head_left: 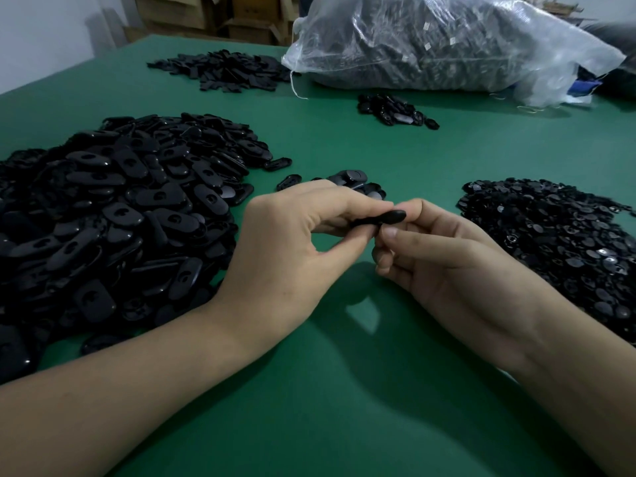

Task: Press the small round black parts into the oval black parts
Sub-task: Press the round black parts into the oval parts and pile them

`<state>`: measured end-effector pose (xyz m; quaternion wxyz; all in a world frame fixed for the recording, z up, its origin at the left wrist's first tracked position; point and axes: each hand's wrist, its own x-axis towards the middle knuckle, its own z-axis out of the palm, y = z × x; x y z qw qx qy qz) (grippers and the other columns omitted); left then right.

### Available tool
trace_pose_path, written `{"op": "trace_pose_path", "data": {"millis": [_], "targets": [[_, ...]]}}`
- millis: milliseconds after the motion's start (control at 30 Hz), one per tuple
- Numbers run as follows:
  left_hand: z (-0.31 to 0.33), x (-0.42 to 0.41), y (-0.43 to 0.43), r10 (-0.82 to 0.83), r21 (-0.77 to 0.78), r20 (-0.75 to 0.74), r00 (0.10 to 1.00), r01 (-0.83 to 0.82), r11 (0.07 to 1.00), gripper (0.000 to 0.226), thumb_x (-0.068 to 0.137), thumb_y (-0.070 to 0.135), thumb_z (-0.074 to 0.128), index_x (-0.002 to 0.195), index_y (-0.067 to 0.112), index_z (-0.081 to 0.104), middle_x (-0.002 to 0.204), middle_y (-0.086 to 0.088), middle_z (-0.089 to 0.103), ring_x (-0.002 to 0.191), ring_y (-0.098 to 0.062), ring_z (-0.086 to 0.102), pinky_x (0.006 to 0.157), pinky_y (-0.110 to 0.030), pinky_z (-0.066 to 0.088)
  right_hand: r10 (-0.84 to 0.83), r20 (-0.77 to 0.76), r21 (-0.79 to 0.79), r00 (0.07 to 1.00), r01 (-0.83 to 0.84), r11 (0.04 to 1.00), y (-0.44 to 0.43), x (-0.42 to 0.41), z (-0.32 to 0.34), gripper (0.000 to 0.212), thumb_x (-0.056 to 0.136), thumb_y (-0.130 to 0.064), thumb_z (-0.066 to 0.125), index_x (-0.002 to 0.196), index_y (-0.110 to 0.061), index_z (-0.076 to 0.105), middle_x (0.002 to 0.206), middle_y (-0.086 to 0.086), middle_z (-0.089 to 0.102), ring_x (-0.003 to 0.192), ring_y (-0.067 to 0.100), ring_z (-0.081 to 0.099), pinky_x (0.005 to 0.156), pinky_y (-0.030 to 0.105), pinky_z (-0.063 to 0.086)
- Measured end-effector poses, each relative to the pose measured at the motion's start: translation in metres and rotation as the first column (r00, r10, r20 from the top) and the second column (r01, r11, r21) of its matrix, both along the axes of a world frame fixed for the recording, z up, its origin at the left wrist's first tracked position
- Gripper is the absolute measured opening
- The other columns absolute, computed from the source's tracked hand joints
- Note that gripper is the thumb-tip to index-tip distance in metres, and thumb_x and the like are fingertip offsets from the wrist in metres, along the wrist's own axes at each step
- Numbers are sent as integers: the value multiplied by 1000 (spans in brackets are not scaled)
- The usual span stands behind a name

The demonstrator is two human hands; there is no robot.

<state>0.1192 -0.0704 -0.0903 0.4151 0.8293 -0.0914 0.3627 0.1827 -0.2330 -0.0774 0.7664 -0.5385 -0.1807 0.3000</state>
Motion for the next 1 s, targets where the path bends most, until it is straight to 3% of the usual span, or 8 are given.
{"op": "trace_pose_path", "data": {"millis": [333,533,767,1000], "targets": [[2,-2,4,-10,137,87,996,-2,991,20,92,5,76,109,15,80,98,6,74,93,-3,71,85,-24,57,80,-5,18,997,-80,997,-5,4,0,17,75,-6,70,90,-12,66,79,8,62,66,16,59,70,24,51],[2,-4,4,-16,204,122,992,-10,979,19,94,6,75,111,14,80,97,5,73,90,-3,69,84,-20,54,148,-15,36,989,-147,988,-7,8,0,14,70,-7,74,77,-20,72,75,4,65,64,15,61,67,23,53],[3,-7,6,-23,283,140,990,-17,959,16,96,10,74,110,14,80,97,5,73,88,-4,68,81,-20,54,245,-54,68,968,-241,968,-11,13,0,19,68,-9,83,79,-19,73,77,3,68,65,14,64,69,23,55],[1,-6,5,25,275,117,993,-56,960,16,93,8,75,106,15,80,92,7,70,83,-1,64,80,-16,51,163,-76,18,984,-162,987,-9,9,2,18,70,-1,73,73,-19,69,80,8,67,62,17,62,67,25,55]]}}
